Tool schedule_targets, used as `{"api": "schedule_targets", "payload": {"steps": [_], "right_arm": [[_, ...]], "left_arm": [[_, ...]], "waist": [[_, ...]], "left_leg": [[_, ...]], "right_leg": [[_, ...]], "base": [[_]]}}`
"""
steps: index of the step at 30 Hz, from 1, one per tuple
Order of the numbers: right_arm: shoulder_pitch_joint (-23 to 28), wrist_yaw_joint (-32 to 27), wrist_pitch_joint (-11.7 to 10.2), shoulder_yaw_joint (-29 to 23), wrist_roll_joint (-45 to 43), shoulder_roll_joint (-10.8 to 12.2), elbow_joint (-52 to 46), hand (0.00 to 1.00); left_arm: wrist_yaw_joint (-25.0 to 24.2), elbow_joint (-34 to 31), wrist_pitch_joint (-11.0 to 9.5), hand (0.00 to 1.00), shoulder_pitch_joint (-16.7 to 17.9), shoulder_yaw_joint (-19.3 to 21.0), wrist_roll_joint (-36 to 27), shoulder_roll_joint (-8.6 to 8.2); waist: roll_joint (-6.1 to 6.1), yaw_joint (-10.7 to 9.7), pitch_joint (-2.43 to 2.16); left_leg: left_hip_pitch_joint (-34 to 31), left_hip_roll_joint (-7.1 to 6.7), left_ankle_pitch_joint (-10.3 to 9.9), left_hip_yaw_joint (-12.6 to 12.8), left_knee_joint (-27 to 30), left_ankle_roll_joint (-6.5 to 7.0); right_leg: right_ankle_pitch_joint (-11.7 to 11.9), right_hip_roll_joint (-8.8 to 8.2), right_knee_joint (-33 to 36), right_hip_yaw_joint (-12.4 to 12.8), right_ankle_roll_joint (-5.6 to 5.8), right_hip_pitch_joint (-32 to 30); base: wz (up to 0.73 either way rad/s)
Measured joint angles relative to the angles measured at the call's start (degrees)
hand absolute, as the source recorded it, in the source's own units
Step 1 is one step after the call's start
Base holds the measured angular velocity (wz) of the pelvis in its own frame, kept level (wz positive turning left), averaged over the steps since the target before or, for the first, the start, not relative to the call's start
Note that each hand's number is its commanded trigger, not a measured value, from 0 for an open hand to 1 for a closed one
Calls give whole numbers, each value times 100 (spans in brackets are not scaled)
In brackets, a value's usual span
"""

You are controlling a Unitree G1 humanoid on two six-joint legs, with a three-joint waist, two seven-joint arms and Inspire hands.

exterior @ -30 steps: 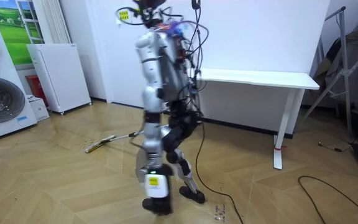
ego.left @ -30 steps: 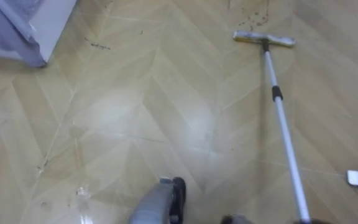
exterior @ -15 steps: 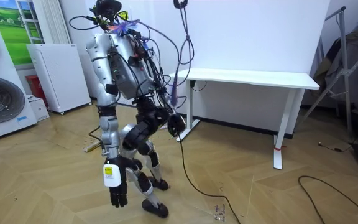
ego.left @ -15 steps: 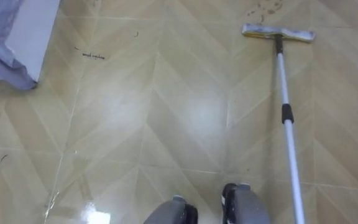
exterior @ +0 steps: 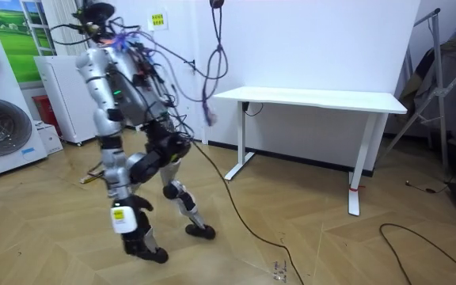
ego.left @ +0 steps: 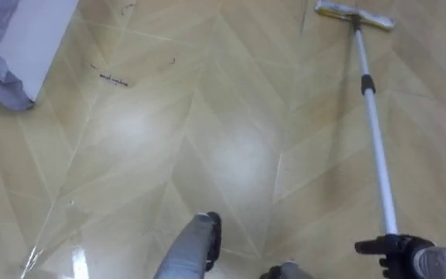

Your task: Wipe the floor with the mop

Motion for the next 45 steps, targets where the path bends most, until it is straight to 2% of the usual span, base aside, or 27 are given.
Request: {"api": "schedule_targets", "payload": {"steps": [3, 5, 8, 10, 11, 12, 14, 16, 17, 18, 20, 21, 23, 25, 27, 28, 29, 31, 32, 33, 34, 35, 36, 39, 41, 43, 45], "right_arm": [[765, -99, -167, -3, 8, 40, 0, 100], [1272, -255, -279, -4, 8, 236, -33, 100], [1399, -472, -291, 7, 39, 589, -33, 100], [1399, -619, -283, 3, 4, 752, -71, 100], [1397, -675, -265, -17, -62, 834, -98, 100], [1371, -718, -223, -51, -107, 876, -117, 100], [1307, -753, -201, -82, -139, 871, -117, 100], [1233, -804, -112, -89, -180, 869, -158, 100], [1024, -818, 77, -117, -266, 858, -213, 100], [804, -810, 222, -118, -350, 790, -283, 100], [325, -741, 355, -109, -399, 627, -316, 100], [-134, -705, 394, -101, -432, 532, -312, 100], [-811, -636, 328, -6, -459, 384, -336, 100], [-1165, -568, 211, 23, -400, 150, -484, 100], [-1313, -472, 138, 12, -308, 37, -564, 100], [-1260, -444, 130, -4, -289, 55, -561, 100], [-1044, -383, 131, -14, -220, 76, -539, 100], [-484, -264, 112, -17, -31, 37, -526, 100], [-13, -242, 62, -9, 23, 8, -470, 100], [497, -246, -6, 11, 56, 16, -361, 100], [779, -265, -27, 13, 56, 40, -353, 100], [1280, -294, -44, 11, 56, 138, -360, 100], [1547, -347, -47, 10, 52, 227, -356, 100], [1829, -455, -47, 17, 47, 549, -325, 100], [1794, -586, -49, 46, -126, 765, -321, 100], [1494, -649, -18, 54, -438, 837, -322, 100], [1382, -652, 70, 34, -560, 842, -325, 100]], "left_arm": [[7, -87, -19, 0, -36, 136, 136, -190], [74, -134, -125, 0, -99, 161, 195, -224], [236, -132, -135, 0, -168, 144, 193, -317], [271, -124, -131, 0, -136, 135, 190, -414], [281, -123, -113, 0, -104, 102, 188, -436], [287, -122, -103, 0, -77, 45, 196, -433], [302, -110, -64, 0, -29, 55, 195, -461], [302, -113, -46, 0, 72, 118, 179, -453], [303, -110, -4, 0, 141, 158, 129, -418], [302, -115, 72, 0, 180, 158, 131, -401], [301, -129, 142, 0, 184, 124, -77, -306], [308, -201, 138, 0, 217, 15, -374, -149], [303, -310, 133, 0, 308, -81, -573, 59], [298, -353, 102, 0, 320, -82, -558, 138], [215, -401, 101, 0, 344, -61, -533, 148], [165, -394, 103, 0, 368, -62, -536, 151], [66, -378, 115, 0, 413, -67, -532, 150], [-56, -363, 144, 0, 351, -59, -518, 99], [-86, -367, 150, 0, 263, -46, -519, 31], [-103, -456, 135, 0, 248, -33, -433, -50], [-106, -492, 134, 0, 246, -6, -367, -104], [-112, -504, 89, 0, 229, 83, -291, -194], [-94, -506, 35, 0, 213, 160, -293, -214], [-1, -508, -57, 0, 136, 154, -291, -256], [35, -504, -104, 0, 201, 103, -307, -389], [38, -482, -64, 0, 328, 92, -314, -442], [70, -473, -46, 0, 368, 122, -306, -435]], "waist": [[285, -189, -88], [467, -422, -132], [572, -614, -77], [585, -635, -69], [581, -656, -68], [547, -637, -51], [524, -601, -25], [515, -459, -29], [435, -362, 14], [381, -283, 6], [286, -225, 30], [141, -135, 99], [-109, -40, 125], [-200, 104, 122], [-193, 264, 103], [-186, 266, 102], [-180, 246, 62], [-48, 109, 12], [54, 94, 7], [162, 37, -40], [268, -20, -77], [448, -88, -180], [564, -172, -184], [679, -382, -114], [749, -388, -56], [754, -398, -12], [737, -435, -11]], "left_leg": [[247, -240, -314, -27, 70, 185], [412, -378, -529, -150, 70, 272], [659, -424, -633, -362, -57, 258], [913, -412, -633, -361, -314, 255], [1060, -411, -637, -330, -457, 247], [1187, -409, -651, -294, -561, 221], [1319, -343, -690, -316, -673, 156], [1434, -207, -747, -352, -716, 49], [1504, -179, -797, -437, -700, -33], [1487, -173, -861, -593, -589, -138], [1217, -78, -844, -490, 71, -304], [762, 98, -480, -293, 1021, -679], [254, 137, -85, -211, 1729, -764], [-113, 260, -146, -225, 1216, -665], [-104, 340, -20, -328, -389, -656], [-55, 328, 181, -347, -663, -607], [51, 270, 357, -257, -780, -483], [138, 194, 300, -55, -672, -213], [196, 144, 164, 108, -510, -21], [276, -20, -20, 123, -378, 120], [313, -82, -105, 110, -308, 177], [362, -116, -267, 103, -218, 263], [458, -138, -387, 69, -207, 295], [714, -399, -427, -359, -323, 272], [1080, -504, -464, -648, -553, 204], [1327, -550, -512, -903, -742, 120], [1360, -646, -580, -1026, -696, 31]], "right_leg": [[607, -99, 718, 123, 33, -127], [1012, -11, 1109, 204, 41, -370], [873, 322, 1029, 197, -12, -917], [831, 289, 247, 175, 12, -1021], [882, 149, -486, 88, -31, -956], [1076, 89, -1130, 33, -111, -880], [1344, 129, -1501, -41, -72, -745], [1391, 239, -1628, -186, -159, -604], [1367, 237, -1622, -398, -269, -551], [1304, 211, -1607, -604, -385, -525], [1035, 239, -1423, -605, -492, -572], [827, 358, -1152, -465, -478, -615], [676, 380, -855, -307, -533, -686], [648, 451, -858, -268, -577, -638], [581, 468, -1118, -266, -478, -326], [533, 445, -1166, -267, -440, -221], [432, 331, -1230, -281, -292, -59], [278, 215, -1097, -162, -156, 99], [363, 173, -545, 14, -130, -44], [663, 106, 153, 175, -58, -281], [881, 104, 471, 234, -44, -379], [1273, 144, 859, 297, -14, -578], [1362, 247, 1011, 353, -19, -778], [1216, 382, 1033, 342, -70, -1194], [1144, 437, -85, 297, -78, -1246], [1310, 413, -1582, 160, -85, -961], [1513, 346, -1760, 112, -145, -729]], "base": [[31], [22], [-31], [-41], [-22], [-16], [-17], [-37], [-51], [-36], [-15], [-15], [-16], [-7], [0], [22], [47], [67], [58], [50], [34], [0], [-11], [-38], [-108], [-110], [-27]]}}
